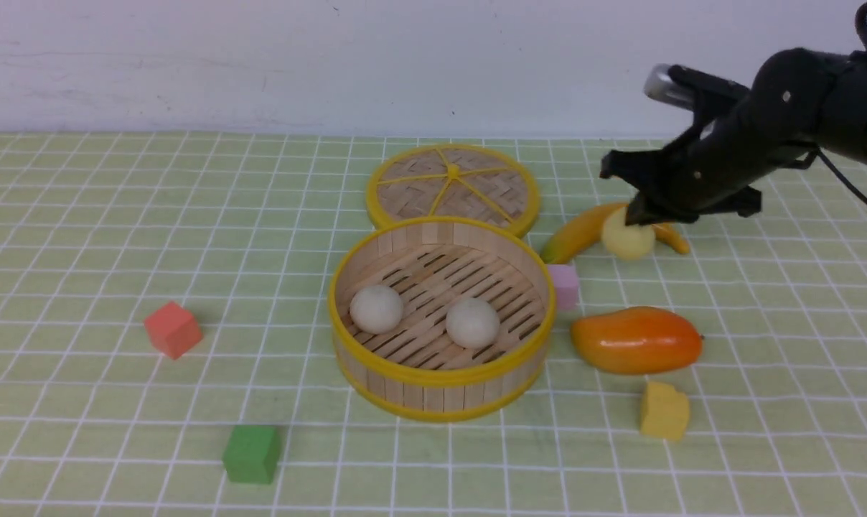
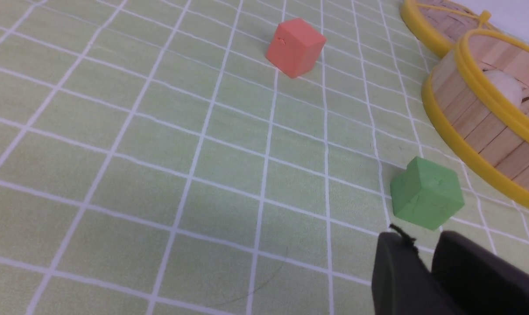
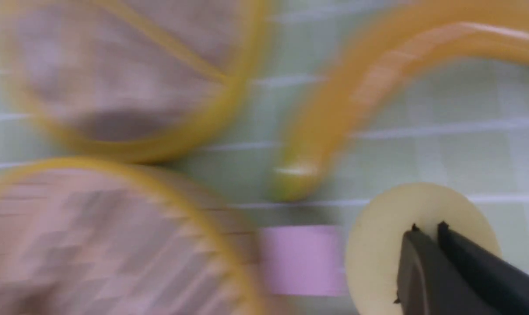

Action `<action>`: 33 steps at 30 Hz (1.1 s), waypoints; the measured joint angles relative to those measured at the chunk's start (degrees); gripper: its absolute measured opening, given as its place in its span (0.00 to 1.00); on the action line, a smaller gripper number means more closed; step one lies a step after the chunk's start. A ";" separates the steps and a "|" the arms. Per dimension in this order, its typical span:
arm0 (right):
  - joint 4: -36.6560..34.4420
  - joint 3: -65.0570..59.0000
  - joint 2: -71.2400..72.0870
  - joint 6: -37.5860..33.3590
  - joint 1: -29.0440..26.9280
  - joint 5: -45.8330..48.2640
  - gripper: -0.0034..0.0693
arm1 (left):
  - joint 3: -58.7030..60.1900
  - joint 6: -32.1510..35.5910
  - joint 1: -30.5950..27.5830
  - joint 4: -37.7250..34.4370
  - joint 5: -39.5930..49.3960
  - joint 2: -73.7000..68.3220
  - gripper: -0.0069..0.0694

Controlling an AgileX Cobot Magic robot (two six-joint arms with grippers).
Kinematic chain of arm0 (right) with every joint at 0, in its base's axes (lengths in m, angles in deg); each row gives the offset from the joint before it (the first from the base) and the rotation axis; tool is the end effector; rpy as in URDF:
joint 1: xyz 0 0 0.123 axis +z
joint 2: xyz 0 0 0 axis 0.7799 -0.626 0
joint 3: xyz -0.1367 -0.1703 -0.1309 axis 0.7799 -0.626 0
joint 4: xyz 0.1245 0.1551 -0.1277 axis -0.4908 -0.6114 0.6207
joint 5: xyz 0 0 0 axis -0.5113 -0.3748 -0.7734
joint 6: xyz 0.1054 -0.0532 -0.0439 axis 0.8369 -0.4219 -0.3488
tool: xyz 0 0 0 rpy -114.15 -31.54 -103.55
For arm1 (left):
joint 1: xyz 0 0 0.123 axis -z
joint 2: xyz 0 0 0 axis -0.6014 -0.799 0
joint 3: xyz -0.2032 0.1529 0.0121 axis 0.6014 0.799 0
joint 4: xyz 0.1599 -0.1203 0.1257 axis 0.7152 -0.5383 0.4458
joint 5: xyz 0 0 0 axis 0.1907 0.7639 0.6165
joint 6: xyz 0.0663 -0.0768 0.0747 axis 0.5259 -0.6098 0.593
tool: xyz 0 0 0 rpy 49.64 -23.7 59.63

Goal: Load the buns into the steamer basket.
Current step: Use the right arm to put the steamed stuffed bun into the steamer

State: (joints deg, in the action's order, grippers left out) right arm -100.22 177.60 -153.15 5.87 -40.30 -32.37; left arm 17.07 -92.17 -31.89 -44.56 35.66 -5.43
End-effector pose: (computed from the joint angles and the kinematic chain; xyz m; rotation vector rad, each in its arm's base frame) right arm 0.4388 0.1103 0.2123 0.1533 2.4493 0.5030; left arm 0.1008 -0.0097 0.1611 -0.2920 1.8645 -0.3445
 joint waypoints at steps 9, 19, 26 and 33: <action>-19.24 0.06 -4.21 -19.29 8.65 -8.96 0.05 | 0.00 0.00 0.00 0.00 0.00 0.00 0.26; -20.93 0.06 -9.04 -22.48 10.66 -14.27 0.24 | 0.00 0.00 0.00 0.00 0.00 0.00 0.27; -20.44 0.06 -4.87 -22.54 9.85 -10.59 0.53 | 0.00 0.00 0.00 0.00 0.00 0.00 0.28; -15.70 0.06 7.47 -20.73 9.61 2.37 0.61 | 0.00 0.00 0.00 0.00 0.00 0.00 0.28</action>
State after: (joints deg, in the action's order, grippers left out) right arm -115.92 177.66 -145.68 -14.86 -30.69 -30.00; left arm 17.07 -92.17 -31.89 -44.56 35.66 -5.43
